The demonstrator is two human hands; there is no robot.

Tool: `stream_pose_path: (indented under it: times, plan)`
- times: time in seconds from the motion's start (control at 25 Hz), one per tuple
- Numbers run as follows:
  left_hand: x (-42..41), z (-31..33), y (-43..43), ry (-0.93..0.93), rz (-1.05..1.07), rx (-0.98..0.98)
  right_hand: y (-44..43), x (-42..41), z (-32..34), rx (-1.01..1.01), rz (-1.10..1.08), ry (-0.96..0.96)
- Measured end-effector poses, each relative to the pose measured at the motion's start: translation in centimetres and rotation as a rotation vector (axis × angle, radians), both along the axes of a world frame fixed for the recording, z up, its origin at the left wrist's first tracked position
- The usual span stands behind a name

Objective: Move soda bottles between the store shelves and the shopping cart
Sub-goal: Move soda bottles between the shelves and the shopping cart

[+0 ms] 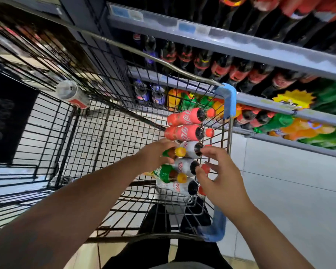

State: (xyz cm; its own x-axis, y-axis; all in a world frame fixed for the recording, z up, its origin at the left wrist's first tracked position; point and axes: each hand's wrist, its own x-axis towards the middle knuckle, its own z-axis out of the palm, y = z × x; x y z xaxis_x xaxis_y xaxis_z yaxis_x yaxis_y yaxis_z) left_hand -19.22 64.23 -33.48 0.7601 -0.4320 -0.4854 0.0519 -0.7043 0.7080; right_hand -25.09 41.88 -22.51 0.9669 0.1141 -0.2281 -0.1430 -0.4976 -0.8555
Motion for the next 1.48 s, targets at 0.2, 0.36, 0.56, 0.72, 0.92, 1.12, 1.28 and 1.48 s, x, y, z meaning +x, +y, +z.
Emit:
stream_pose_path:
  times: [0.2, 0.36, 0.56, 0.72, 0.92, 1.12, 1.28, 1.48]
  plan:
    - [-0.4, 6.5, 1.7, -0.128, 0.173, -0.194, 1.9, 1.1, -0.9, -0.043, 0.118, 0.170]
    - [0.3, 12.6, 1.1, -0.016, 0.248, -0.489, 3.4, 1.6, -1.0, 0.193, 0.055, 0.244]
    - [1.0, 14.5, 0.3, 0.077, 0.276, -0.640, 3.0, 1.9, -0.5, 0.326, -0.027, 0.176]
    - [2.9, 10.5, 2.5, 0.237, 0.268, -0.508, 2.1, 1.5, 0.2, 0.315, -0.100, 0.144]
    - [-0.1, 0.6, 3.4, 0.341, -0.124, 0.273, 0.8, 0.7, 0.8, 0.313, -0.178, 0.146]
    - [-2.9, -3.6, 1.2, 0.162, -0.230, 0.281, 0.7, -0.2, 0.8, 0.292, -0.188, 0.160]
    - [-3.0, -4.1, 0.4, 0.129, -0.275, 0.275, 1.0, -0.3, 0.7, 0.261, -0.189, 0.164]
    - [-4.2, -2.4, 3.2, 0.140, 0.001, 0.119, 1.5, -0.4, 1.3, 0.264, -0.168, 0.156]
